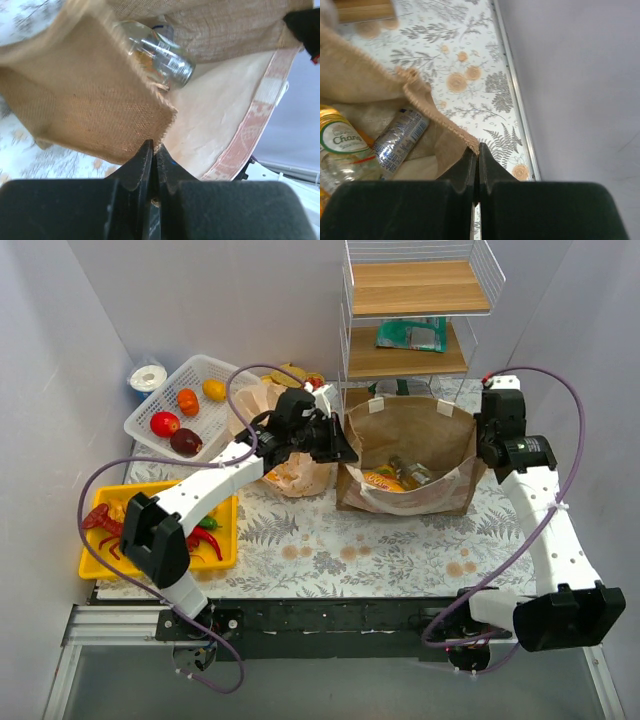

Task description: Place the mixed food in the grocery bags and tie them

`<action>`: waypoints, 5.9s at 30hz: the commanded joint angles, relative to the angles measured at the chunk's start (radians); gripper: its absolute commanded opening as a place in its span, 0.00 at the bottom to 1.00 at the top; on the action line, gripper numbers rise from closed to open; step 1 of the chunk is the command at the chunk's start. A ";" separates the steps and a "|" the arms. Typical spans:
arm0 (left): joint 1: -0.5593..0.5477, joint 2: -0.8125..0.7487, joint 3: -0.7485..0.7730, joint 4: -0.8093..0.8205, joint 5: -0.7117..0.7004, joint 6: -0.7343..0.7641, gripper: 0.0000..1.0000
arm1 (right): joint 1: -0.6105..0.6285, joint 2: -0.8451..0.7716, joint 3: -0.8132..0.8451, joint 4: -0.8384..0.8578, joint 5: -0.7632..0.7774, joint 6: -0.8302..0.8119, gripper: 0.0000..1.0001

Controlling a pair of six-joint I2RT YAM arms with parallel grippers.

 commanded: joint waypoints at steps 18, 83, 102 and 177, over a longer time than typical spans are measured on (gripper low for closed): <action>-0.202 0.336 0.353 0.137 -0.097 0.065 0.00 | -0.429 0.225 0.274 0.255 0.063 -0.087 0.01; 0.451 -0.210 -0.346 0.307 -0.479 0.456 0.90 | 0.697 0.676 0.179 0.577 -0.151 0.517 0.56; 0.262 -0.284 -0.386 0.244 -0.334 0.413 0.75 | 0.697 0.052 -0.411 0.401 -0.152 0.526 0.10; 0.178 -0.456 -0.570 0.143 -0.248 0.389 0.00 | 0.855 0.224 -0.183 0.118 -0.124 0.414 0.11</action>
